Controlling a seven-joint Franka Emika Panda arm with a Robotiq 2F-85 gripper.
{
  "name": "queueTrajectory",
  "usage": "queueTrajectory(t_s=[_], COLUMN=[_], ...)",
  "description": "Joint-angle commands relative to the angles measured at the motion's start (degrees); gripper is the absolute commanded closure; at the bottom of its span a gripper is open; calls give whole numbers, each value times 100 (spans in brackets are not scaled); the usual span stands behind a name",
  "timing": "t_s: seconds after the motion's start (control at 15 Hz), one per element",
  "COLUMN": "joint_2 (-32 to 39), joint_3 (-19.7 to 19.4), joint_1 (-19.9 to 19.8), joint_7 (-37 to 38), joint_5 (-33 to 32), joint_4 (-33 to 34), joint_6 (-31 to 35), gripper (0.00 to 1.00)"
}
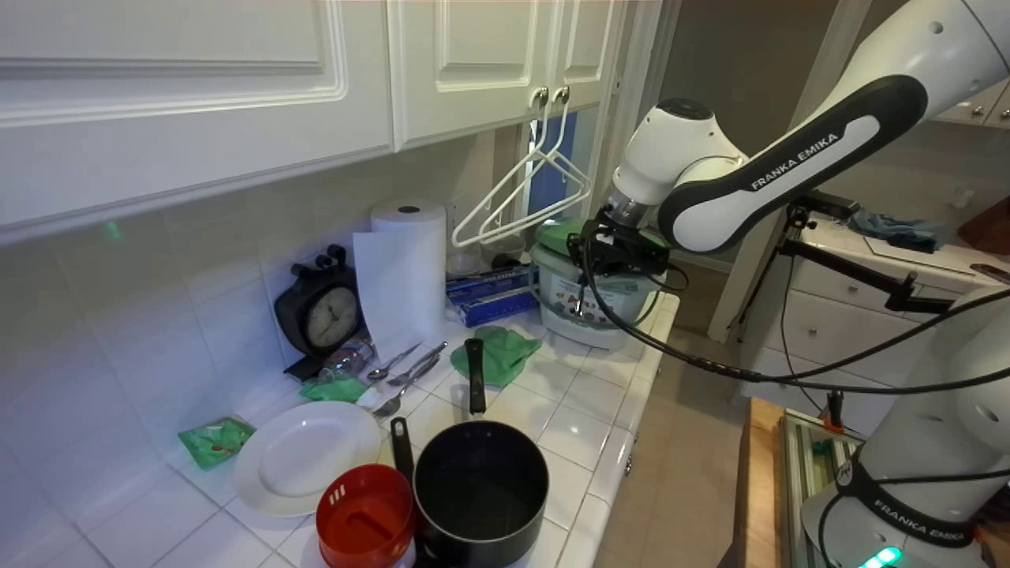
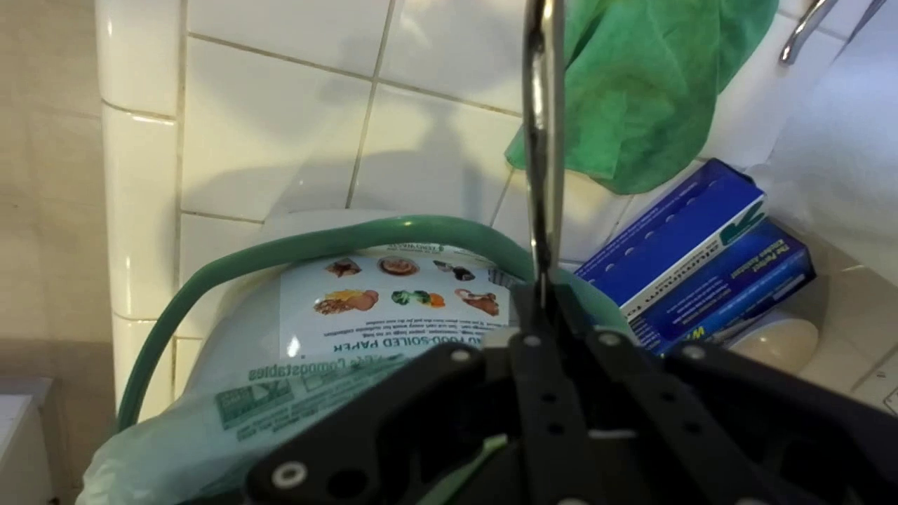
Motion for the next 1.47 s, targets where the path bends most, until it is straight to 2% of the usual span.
queueTrajectory(t_s=[0.0, 0.73, 1.4], joint_2=[-587, -1791, -2218], joint_3=[198, 529, 494], joint_1=[-253, -644, -812], joint_7=[213, 339, 342], joint_5=[-343, -833, -907], joint_4=[-154, -213, -193], joint_6=[-514, -2113, -2723], gripper=[97, 97, 97])
